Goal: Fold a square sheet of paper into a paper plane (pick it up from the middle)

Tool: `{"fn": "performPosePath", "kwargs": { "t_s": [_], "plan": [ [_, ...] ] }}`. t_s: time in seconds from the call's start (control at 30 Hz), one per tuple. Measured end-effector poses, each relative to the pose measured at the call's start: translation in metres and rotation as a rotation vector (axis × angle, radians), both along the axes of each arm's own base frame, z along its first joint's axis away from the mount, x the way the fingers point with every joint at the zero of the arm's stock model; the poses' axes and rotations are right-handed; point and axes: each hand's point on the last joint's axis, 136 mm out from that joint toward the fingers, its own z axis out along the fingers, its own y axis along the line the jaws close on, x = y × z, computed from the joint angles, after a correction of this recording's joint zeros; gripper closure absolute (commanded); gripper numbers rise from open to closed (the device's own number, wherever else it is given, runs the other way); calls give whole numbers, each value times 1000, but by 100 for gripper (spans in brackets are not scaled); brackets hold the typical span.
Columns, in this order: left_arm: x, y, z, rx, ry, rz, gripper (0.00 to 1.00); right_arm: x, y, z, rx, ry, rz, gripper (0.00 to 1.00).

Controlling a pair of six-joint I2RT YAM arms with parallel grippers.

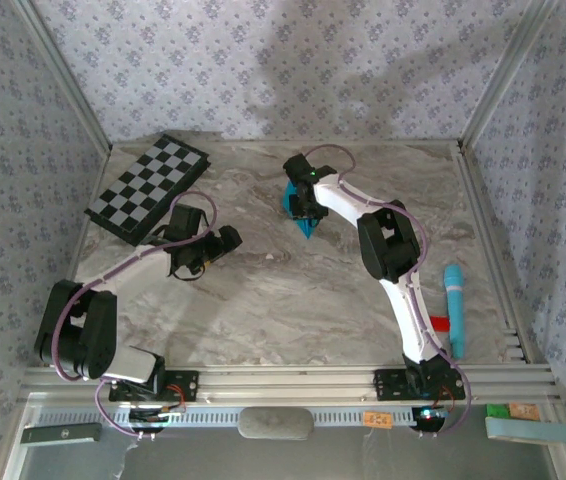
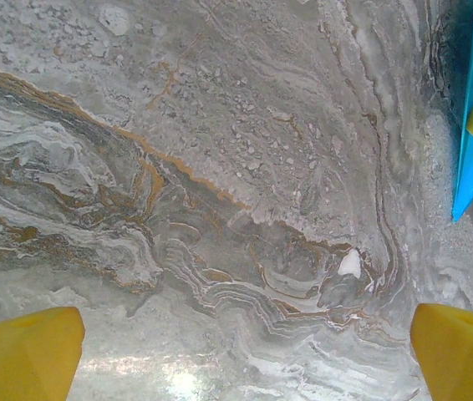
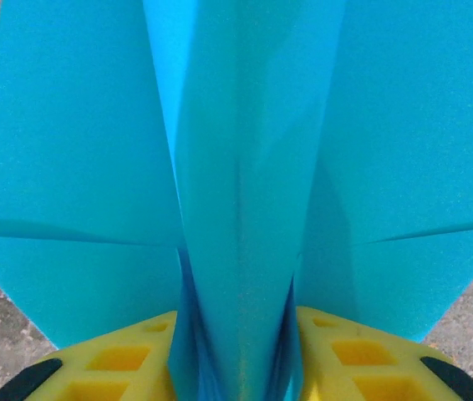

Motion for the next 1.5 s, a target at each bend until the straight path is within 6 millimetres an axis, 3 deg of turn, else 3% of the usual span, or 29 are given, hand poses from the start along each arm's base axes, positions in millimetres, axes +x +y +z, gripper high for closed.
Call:
{"fn": "performPosePath", "kwargs": {
  "t_s": [0.2, 0.4, 0.57, 0.7, 0.77, 0.87, 1.0, 1.03, 1.1, 1.17, 1.33, 1.5],
  "plan": [
    [-2, 4, -2, 22, 9, 2, 0, -6, -2, 5, 1, 19, 2, 58],
    [-1, 9, 3, 57, 1, 10, 0, -5, -1, 27, 21, -11, 2, 53],
    [8, 15, 26, 80, -56, 22, 0, -3, -1, 62, 51, -68, 1, 45],
    [20, 30, 60, 112, -147, 61, 0, -4, -10, 105, 64, -154, -8, 35],
    [28, 41, 82, 137, -215, 91, 0, -9, -21, 133, 70, -216, -18, 31],
    [36, 63, 115, 197, -324, 144, 0, -18, -53, 177, 63, -336, -59, 21],
    [40, 97, 144, 321, -445, 230, 0, -30, -116, 219, 32, -501, -175, 0],
    [41, 105, 148, 349, -475, 253, 0, -33, -134, 223, 16, -532, -206, 0],
    [41, 122, 149, 406, -518, 297, 0, -39, -167, 222, -19, -577, -272, 0],
    [39, 141, 141, 460, -532, 339, 0, -47, -198, 209, -59, -597, -337, 0],
    [28, 189, 102, 585, -488, 431, 0, -79, -265, 143, -208, -546, -465, 0],
    [26, 209, 71, 671, -492, 422, 0, -107, -309, 88, -297, -493, -544, 0]
  ]
}}
